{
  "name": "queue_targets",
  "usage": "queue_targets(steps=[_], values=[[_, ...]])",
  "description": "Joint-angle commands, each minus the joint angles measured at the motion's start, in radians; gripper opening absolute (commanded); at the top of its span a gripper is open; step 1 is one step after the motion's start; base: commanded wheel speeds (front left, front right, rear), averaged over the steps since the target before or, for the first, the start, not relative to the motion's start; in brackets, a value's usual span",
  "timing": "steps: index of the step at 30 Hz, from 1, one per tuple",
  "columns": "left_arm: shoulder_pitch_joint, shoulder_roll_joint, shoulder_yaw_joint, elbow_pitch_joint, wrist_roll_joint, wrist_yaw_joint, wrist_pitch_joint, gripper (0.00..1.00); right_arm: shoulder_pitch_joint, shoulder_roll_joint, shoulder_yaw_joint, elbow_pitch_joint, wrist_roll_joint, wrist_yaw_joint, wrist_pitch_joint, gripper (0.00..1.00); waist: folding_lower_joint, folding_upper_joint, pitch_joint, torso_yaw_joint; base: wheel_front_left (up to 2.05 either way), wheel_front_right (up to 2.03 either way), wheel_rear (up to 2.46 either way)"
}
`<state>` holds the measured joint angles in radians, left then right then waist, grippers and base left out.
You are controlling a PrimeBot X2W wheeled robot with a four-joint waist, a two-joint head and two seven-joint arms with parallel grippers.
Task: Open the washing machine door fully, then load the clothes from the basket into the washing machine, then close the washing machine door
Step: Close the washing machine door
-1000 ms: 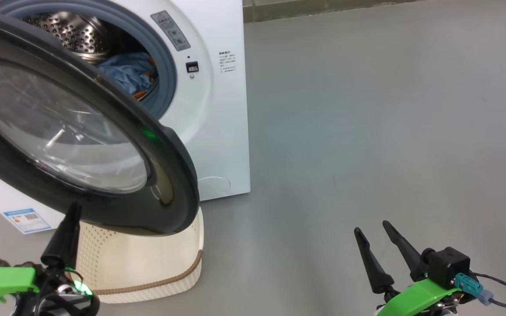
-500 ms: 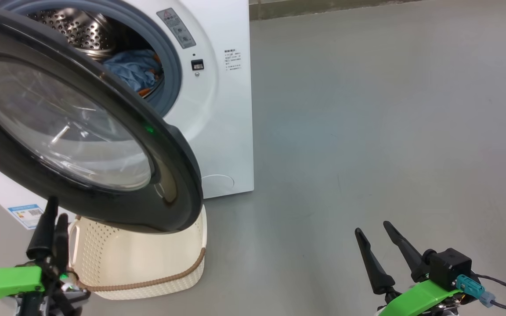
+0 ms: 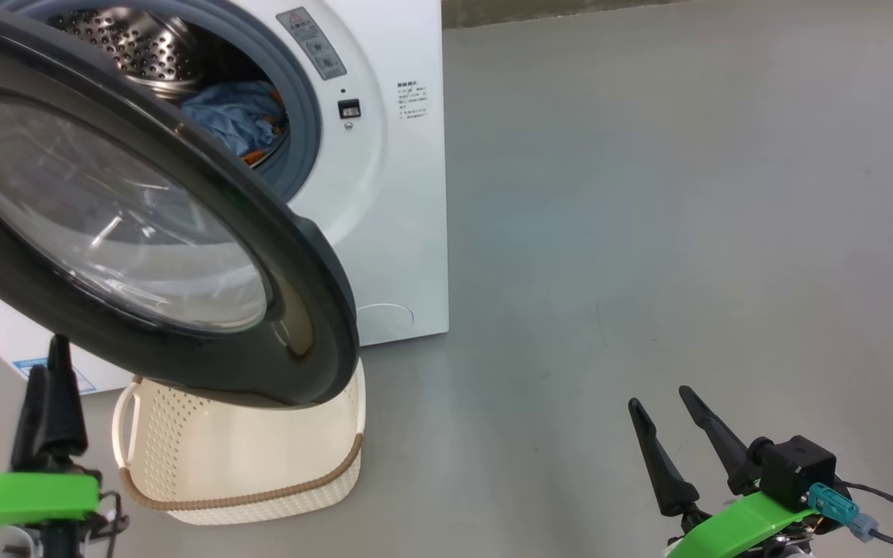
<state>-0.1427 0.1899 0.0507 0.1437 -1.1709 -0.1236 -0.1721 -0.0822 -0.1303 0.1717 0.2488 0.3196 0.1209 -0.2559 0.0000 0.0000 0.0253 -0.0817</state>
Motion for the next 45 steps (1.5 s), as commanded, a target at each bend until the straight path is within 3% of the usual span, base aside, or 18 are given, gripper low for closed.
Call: queue_targets(steps=[1, 4, 7, 13, 18, 27, 45], values=[[-0.011, 0.052, 0.009, -0.024, 0.048, -0.007, -0.030, 1.00, -0.018, -0.002, 0.018, -0.027, 0.002, 0.010, -0.006, 1.00, 0.0000, 0.0000, 0.001, 0.000, 0.00, 0.00, 0.00], [-0.007, 0.101, -0.025, -0.008, 0.193, -0.007, -0.080, 1.00, -0.017, -0.002, 0.018, -0.027, -0.001, 0.010, -0.006, 1.00, 0.0000, 0.0000, 0.002, -0.001, 0.00, 0.00, 0.00], [-0.008, 0.108, -0.015, -0.003, 0.352, -0.007, -0.088, 1.00, -0.017, -0.002, 0.016, -0.029, -0.002, 0.010, -0.006, 1.00, 0.0000, 0.0000, 0.005, -0.001, 0.00, 0.00, 0.00], [0.029, 0.038, 0.069, -0.058, 0.683, -0.007, -0.089, 1.00, -0.019, -0.001, 0.015, -0.033, -0.003, 0.010, -0.006, 1.00, 0.0000, 0.0000, 0.012, -0.006, 0.00, 0.00, 0.00], [0.085, -0.012, 0.086, -0.086, 0.853, -0.007, -0.089, 1.00, -0.020, 0.001, 0.013, -0.036, -0.004, 0.010, -0.006, 1.00, 0.0000, 0.0000, 0.015, -0.011, 0.00, 0.00, 0.00], [0.175, -0.088, 0.092, -0.098, 0.952, -0.007, -0.090, 1.00, -0.019, 0.004, 0.008, -0.044, -0.006, 0.010, -0.006, 1.00, 0.0000, 0.0000, 0.018, -0.016, 0.00, 0.00, 0.00], [0.252, -0.100, 0.065, -0.063, 0.995, -0.007, -0.090, 1.00, 0.000, 0.001, -0.001, -0.046, -0.013, 0.010, -0.006, 1.00, 0.0000, 0.0000, -0.006, -0.003, 0.00, 0.00, 0.00]])
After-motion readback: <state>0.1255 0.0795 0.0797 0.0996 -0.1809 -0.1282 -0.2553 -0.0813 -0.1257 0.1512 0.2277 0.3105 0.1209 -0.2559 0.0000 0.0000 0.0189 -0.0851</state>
